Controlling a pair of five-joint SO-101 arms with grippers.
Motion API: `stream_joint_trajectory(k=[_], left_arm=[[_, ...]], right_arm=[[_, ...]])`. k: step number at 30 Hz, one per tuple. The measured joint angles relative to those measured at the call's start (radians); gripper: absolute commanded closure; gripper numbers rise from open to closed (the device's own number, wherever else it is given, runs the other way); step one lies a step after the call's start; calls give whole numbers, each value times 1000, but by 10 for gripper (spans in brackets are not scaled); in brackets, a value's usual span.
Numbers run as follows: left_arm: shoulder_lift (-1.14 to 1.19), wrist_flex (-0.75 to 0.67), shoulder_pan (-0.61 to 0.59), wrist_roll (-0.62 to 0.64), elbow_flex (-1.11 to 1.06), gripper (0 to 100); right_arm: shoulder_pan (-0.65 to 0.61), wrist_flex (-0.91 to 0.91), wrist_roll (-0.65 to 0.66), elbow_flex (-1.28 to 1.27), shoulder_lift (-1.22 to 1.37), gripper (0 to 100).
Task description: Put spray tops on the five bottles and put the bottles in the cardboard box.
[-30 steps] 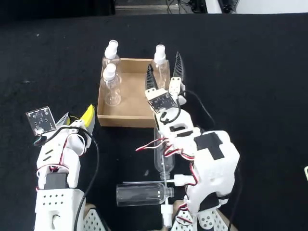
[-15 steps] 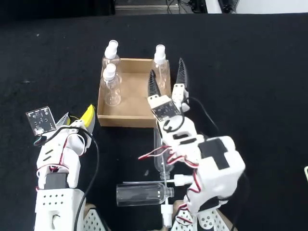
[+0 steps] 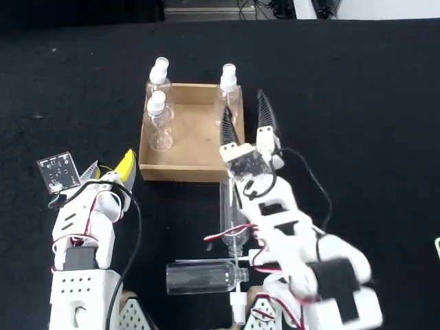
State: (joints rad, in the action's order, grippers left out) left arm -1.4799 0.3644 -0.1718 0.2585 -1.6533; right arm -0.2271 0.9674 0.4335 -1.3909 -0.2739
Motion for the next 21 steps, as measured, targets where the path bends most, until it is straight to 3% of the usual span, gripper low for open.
stream_joint_trajectory(k=[5, 12, 17, 21], left_arm=[[0, 0, 0, 0, 0, 750], [0, 0, 0, 0, 0, 751], [0, 0, 0, 0, 0, 751], [0, 0, 0, 0, 0, 749]], right_arm=[[89, -376, 0, -2, -242, 914], [196, -988, 2, 9, -720, 907], [206, -1490, 2, 130, -1019, 907], [207, -1798, 2, 250, -1074, 907]])
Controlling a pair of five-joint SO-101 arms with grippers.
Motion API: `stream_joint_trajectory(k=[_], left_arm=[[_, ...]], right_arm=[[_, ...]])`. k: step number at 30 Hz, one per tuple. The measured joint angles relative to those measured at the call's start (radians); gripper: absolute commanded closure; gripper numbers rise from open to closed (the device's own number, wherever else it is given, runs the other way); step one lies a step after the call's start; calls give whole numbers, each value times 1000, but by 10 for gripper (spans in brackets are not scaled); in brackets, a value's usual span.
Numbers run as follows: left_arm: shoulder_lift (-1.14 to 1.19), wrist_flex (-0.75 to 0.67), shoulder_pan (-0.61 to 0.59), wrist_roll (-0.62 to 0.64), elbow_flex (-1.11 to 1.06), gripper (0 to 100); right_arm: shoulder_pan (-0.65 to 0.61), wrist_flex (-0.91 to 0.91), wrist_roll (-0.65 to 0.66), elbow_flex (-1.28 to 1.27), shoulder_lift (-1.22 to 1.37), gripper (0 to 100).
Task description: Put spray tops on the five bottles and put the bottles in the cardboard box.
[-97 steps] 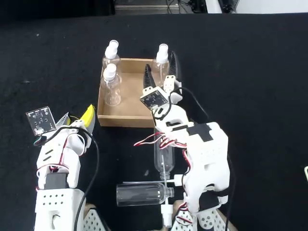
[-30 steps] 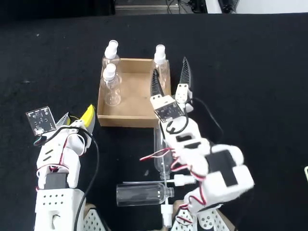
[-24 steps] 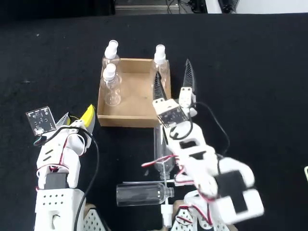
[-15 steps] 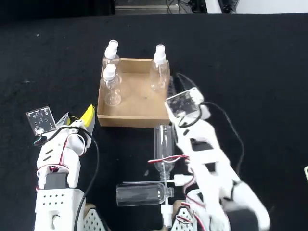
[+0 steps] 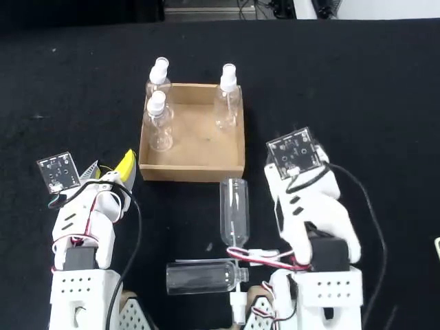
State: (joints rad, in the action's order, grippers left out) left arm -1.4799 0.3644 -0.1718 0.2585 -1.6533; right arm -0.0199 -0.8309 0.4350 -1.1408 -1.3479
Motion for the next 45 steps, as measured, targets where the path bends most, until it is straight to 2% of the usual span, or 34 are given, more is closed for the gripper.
stream_joint_trajectory(k=[5, 9, 13, 16, 19, 23, 28, 32, 39, 45], left_arm=[[-2, -3, 0, 0, -11, 751], [-2, -58, -21, 0, -12, 751], [-2, -21, -58, -35, -11, 750], [-2, 46, -60, -100, 14, 751], [-2, 52, -60, -117, 18, 751], [0, 32, -60, -123, 18, 751], [0, 29, -60, -155, 18, 750], [46, 44, -60, -155, 69, 751], [367, 37, -60, -155, 222, 751], [560, -55, -60, -155, 261, 751]], right_arm=[[0, -204, -21, 147, 69, 907], [0, -299, -95, 261, 270, 906], [0, -385, -124, 379, 494, 903], [2, -457, -126, 460, 631, 829], [2, -529, -126, 512, 703, 727], [2, -559, -126, 523, 746, 728], [2, -534, -158, 523, 747, 811], [-40, -416, -308, 523, 763, 821], [-158, -181, -454, 523, 899, 825], [-164, -3, -485, 505, 1049, 825]])
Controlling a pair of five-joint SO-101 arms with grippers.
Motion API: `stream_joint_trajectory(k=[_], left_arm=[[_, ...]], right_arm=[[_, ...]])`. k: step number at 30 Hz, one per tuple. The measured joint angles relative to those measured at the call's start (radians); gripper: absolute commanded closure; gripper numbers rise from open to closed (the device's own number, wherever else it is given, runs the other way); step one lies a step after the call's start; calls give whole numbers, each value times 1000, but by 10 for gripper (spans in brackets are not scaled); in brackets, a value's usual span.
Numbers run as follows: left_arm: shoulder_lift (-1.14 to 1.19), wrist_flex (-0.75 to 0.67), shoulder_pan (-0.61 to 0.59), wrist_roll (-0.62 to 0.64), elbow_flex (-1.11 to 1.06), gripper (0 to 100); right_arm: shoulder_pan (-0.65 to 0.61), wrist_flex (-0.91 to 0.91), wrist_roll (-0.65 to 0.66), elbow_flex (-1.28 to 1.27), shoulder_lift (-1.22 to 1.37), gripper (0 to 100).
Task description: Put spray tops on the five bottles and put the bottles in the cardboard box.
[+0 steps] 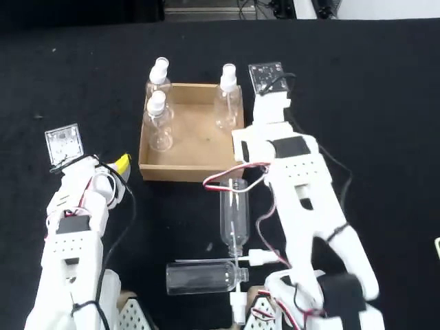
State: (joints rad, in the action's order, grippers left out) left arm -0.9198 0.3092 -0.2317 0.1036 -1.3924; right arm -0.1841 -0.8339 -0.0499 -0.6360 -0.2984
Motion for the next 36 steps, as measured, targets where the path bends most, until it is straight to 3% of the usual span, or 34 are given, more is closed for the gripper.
stream_joint_trajectory(k=[6, 12, 24, 36], left_arm=[[26, 5, 0, 0, 46, 751], [166, 256, 0, 0, 296, 751], [255, 525, 97, -80, 542, 751], [496, 532, 152, -140, 634, 752]], right_arm=[[-2, 25, 0, 0, 69, 825], [-2, 28, 0, 0, 69, 825], [-2, 28, 0, 0, 69, 825], [-5, 28, -6, 0, 69, 825]])
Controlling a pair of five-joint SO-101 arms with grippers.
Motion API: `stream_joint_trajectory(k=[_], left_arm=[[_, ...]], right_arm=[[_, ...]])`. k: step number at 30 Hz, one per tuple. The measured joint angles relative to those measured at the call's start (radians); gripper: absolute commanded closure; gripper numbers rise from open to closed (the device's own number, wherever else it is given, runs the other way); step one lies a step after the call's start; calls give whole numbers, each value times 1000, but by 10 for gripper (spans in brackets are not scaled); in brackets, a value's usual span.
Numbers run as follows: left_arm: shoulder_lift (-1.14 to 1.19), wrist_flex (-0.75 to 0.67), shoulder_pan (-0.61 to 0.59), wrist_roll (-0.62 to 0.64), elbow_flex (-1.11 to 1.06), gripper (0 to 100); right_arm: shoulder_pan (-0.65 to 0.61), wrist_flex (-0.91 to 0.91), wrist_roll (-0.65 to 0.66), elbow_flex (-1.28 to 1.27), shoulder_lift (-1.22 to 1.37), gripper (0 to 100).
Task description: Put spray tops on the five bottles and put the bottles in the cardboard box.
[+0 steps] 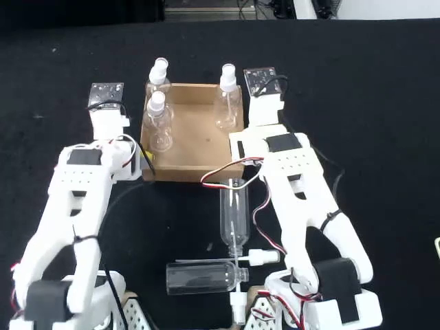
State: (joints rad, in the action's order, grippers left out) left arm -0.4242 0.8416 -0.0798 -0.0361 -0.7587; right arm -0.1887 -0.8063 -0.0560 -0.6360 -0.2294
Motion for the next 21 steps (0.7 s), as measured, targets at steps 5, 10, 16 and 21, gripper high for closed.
stream_joint_trajectory(k=[5, 10, 16, 21], left_arm=[[63, -6, 0, 0, 28, 752], [63, -60, 11, -3, 29, 753], [63, -74, 14, -8, 29, 818], [63, -78, 14, -8, 21, 818]], right_arm=[[0, 26, 0, -17, 0, 825], [-29, 144, 0, -98, 2, 825], [-48, 167, 0, -115, 2, 825], [-48, 167, 0, -150, 2, 825]])
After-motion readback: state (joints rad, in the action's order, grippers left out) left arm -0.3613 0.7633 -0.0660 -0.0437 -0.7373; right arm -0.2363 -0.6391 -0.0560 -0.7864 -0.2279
